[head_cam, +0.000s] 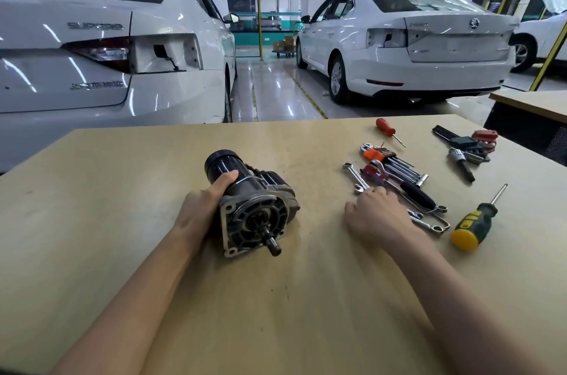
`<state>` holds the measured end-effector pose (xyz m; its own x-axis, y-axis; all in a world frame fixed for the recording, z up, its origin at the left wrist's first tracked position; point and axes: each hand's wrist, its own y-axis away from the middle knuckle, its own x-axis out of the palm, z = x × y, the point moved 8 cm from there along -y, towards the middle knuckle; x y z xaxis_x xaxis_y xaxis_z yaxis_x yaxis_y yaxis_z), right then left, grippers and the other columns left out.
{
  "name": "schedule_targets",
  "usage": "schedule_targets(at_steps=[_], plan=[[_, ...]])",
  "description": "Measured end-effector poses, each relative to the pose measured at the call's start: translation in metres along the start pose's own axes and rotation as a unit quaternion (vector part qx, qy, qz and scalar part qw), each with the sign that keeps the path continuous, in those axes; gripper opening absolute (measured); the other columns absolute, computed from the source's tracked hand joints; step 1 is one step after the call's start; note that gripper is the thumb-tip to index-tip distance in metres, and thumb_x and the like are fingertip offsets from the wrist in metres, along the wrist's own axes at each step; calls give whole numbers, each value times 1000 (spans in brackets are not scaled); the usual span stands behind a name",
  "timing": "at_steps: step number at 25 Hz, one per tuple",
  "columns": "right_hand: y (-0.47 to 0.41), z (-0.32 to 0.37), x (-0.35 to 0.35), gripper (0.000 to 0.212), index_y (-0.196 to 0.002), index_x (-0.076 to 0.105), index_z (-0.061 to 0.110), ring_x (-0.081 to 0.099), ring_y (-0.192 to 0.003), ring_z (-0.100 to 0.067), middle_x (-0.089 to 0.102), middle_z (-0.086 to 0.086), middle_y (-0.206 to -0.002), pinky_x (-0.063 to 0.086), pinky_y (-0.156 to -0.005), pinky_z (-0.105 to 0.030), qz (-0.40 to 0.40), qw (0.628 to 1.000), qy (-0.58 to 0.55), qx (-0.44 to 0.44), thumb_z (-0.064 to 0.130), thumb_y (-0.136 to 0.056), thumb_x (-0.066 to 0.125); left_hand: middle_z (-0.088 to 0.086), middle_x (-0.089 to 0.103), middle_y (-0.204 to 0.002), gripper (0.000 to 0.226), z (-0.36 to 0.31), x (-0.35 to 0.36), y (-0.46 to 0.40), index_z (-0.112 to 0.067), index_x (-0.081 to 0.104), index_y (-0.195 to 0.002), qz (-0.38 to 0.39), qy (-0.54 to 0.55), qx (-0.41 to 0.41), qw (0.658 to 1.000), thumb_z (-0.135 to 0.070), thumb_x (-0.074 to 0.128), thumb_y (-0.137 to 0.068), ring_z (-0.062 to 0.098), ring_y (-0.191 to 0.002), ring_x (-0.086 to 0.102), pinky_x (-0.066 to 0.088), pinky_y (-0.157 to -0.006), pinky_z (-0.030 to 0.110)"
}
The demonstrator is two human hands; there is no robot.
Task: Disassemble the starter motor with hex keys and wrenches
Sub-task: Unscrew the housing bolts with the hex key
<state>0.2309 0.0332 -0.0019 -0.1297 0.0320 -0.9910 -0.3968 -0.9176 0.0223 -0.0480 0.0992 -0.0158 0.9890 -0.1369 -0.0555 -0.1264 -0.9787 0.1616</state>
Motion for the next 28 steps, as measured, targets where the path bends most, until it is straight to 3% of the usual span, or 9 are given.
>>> schedule_targets(at_steps=[3, 7, 10, 13, 17, 19, 21, 25, 28], plan=[[5, 15, -3, 41, -120, 53, 3, 44, -122, -32, 49, -16, -128, 37, -90, -35, -17, 999, 6, -49, 33, -99, 32, 12, 56, -68, 69, -3, -2, -3, -8, 62, -76, -23, -9, 17, 1000, -69, 70, -47, 25, -68, 52, 42, -73, 37], [-3, -3, -22, 26, -102, 59, 2, 50, -111, -35, 53, -20, -116, 40, -85, -35, -67, 996, -47, -22, 19, -96, 40, 15, 59, -69, 80, -1, -10, -11, 1, 67, -78, -25, -47, 15, 998, -73, 67, -47, 27, -71, 55, 45, -76, 43], [-9, -39, -30, 29, -117, 56, 2, 43, -119, -37, 46, -21, -125, 39, -95, -39, -54, 996, -3, 70, 10, -92, 43, 15, 55, -75, 74, 2, -6, -14, -10, 64, -83, -6, -49, 20, 999, -76, 65, -50, 26, -72, 51, 41, -77, 41], [-15, -55, -24, 32, -120, 53, -2, 40, -122, -38, 44, -23, -128, 39, -98, -38, -35, 995, -9, 91, 4, -90, 44, 15, 53, -74, 73, 2, -7, -16, -13, 60, -81, -12, -66, 30, 997, -79, 61, -52, 26, -72, 49, 41, -77, 41], [-17, -60, -34, 18, -96, 61, -4, 52, -103, -39, 57, -26, -111, 42, -78, -34, -87, 992, -44, 84, -5, -85, 48, 15, 58, -70, 74, -2, -9, -13, -10, 61, -74, -47, -110, 34, 992, -80, 53, -52, 25, -71, 53, 48, -88, 51], [-16, -63, -39, 11, -76, 55, 1, 50, -84, -37, 59, -27, -97, 38, -68, -32, -105, 989, -55, 85, -6, -83, 50, 14, 59, -68, 76, -8, -12, -10, -7, 61, -71, -64, -156, 50, 984, -81, 48, -56, 24, -68, 53, 49, -85, 49], [-16, -62, -39, 25, -63, 42, 5, 44, -77, -32, 53, -20, -81, 35, -66, -31, -103, 990, -55, 84, -4, -84, 52, 16, 60, -67, 81, -13, -20, -8, 2, 61, -69, -96, -202, 72, 972, -78, 49, -66, 24, -65, 51, 49, -78, 48], [-15, -53, -37, 29, -62, 37, 9, 42, -80, -30, 38, -7, -67, 33, -68, -29, -62, 995, -34, 74, 0, -83, 55, 16, 60, -67, 88, -10, -34, -9, 13, 62, -73, -115, -193, 55, 973, -74, 51, -67, 25, -65, 52, 46, -71, 41], [-10, -57, -42, 25, -65, 40, 8, 45, -81, -29, 42, -8, -71, 32, -65, -29, -39, 995, -46, 84, 4, -83, 57, 20, 66, -77, 72, -9, -31, -7, 6, 64, -76, -84, -176, 37, 980, -64, 52, -86, 28, -74, 59, 48, -83, 44]])
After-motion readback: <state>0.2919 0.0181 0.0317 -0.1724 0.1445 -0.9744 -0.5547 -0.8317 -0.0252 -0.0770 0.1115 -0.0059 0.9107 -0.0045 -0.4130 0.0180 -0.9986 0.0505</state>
